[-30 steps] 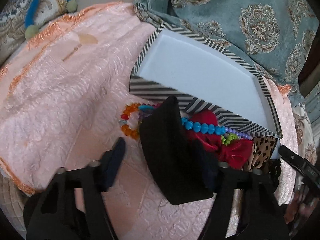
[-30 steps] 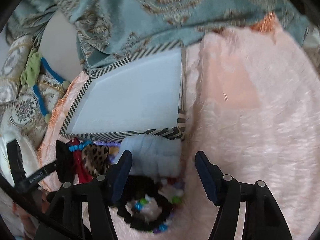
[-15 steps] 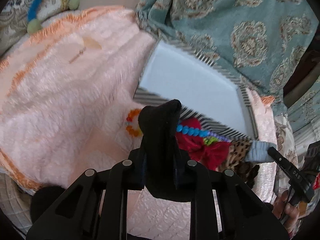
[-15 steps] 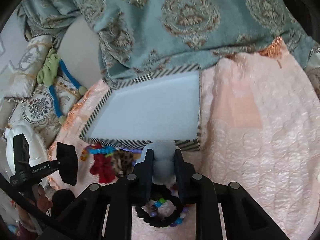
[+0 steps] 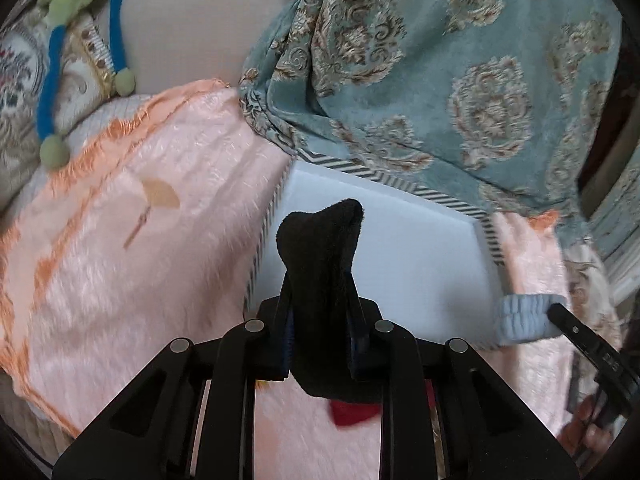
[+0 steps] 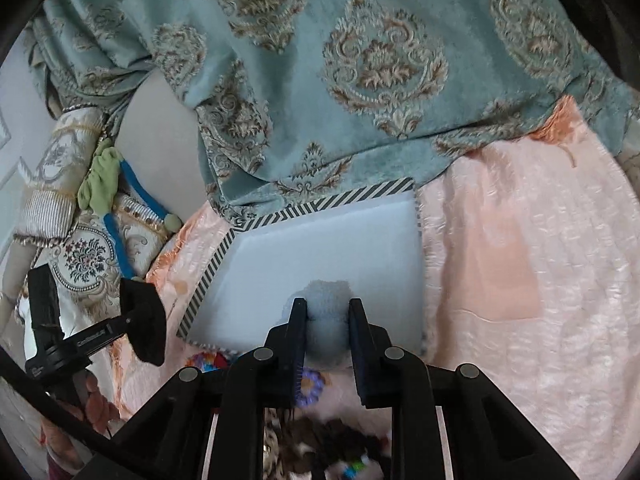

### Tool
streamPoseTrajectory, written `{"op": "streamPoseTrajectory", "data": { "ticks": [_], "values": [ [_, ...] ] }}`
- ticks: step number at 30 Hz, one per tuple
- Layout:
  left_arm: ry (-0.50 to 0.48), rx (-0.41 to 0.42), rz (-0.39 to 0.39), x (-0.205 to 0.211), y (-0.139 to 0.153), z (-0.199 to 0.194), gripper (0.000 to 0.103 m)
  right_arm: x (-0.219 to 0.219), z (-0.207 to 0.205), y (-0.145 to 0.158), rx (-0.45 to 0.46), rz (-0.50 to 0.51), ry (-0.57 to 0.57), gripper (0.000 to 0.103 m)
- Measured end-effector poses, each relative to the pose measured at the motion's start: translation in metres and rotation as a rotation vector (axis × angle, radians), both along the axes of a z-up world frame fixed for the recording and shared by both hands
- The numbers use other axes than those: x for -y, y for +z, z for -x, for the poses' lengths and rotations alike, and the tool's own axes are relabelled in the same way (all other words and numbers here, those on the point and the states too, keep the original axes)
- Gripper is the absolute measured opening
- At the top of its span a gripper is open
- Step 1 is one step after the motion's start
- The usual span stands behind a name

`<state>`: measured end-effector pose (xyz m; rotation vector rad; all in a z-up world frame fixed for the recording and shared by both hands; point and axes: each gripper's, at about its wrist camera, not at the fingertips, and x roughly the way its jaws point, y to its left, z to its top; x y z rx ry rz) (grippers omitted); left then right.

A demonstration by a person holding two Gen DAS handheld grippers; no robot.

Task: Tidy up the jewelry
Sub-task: 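Place black holder in box with left tool while right tool places blue scrunchie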

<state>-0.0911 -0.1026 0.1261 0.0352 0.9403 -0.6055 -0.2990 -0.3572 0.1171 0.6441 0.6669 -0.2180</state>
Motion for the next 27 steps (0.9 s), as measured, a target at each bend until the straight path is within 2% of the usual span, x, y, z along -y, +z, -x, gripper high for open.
{"op": "streamPoseTrajectory", "data": {
  "ticks": [7, 11, 12, 13, 14, 16, 20, 24, 27],
  "values": [
    [0.020, -0.016, -0.126, 0.040, -0.038, -0.042, 0.019, 0.011, -0.038, -0.041, -0.107, -0.037, 0.036, 0.019],
    [0.022, -0.033, -0.185, 0.056, -0.058, -0.053, 0.019, 0.009, -0.041, -0.053, -0.179, 0.024, 0.047, 0.019],
    [0.024, -0.040, -0.195, 0.058, -0.062, -0.055, 0.021, 0.010, -0.041, -0.054, -0.187, 0.034, 0.043, 0.019],
    [0.025, -0.048, -0.209, 0.060, -0.067, -0.056, 0.023, 0.010, -0.040, -0.054, -0.200, 0.048, 0.039, 0.028],
    [0.023, -0.061, -0.220, 0.062, -0.071, -0.058, 0.029, 0.009, -0.039, -0.054, -0.228, 0.078, 0.031, 0.042],
    [0.027, -0.063, -0.219, 0.062, -0.073, -0.056, 0.042, 0.007, -0.038, -0.052, -0.237, 0.123, 0.030, 0.056],
    [0.038, -0.032, -0.196, 0.058, -0.064, -0.047, 0.058, 0.000, -0.030, -0.042, -0.215, 0.164, 0.031, 0.056],
    [0.063, 0.017, -0.182, 0.048, -0.047, -0.033, 0.067, -0.009, -0.020, -0.029, -0.179, 0.190, 0.014, 0.057],
    [0.083, 0.066, -0.174, 0.037, -0.033, -0.017, 0.069, -0.018, -0.007, -0.018, -0.157, 0.208, 0.001, 0.062]
  ]
}}
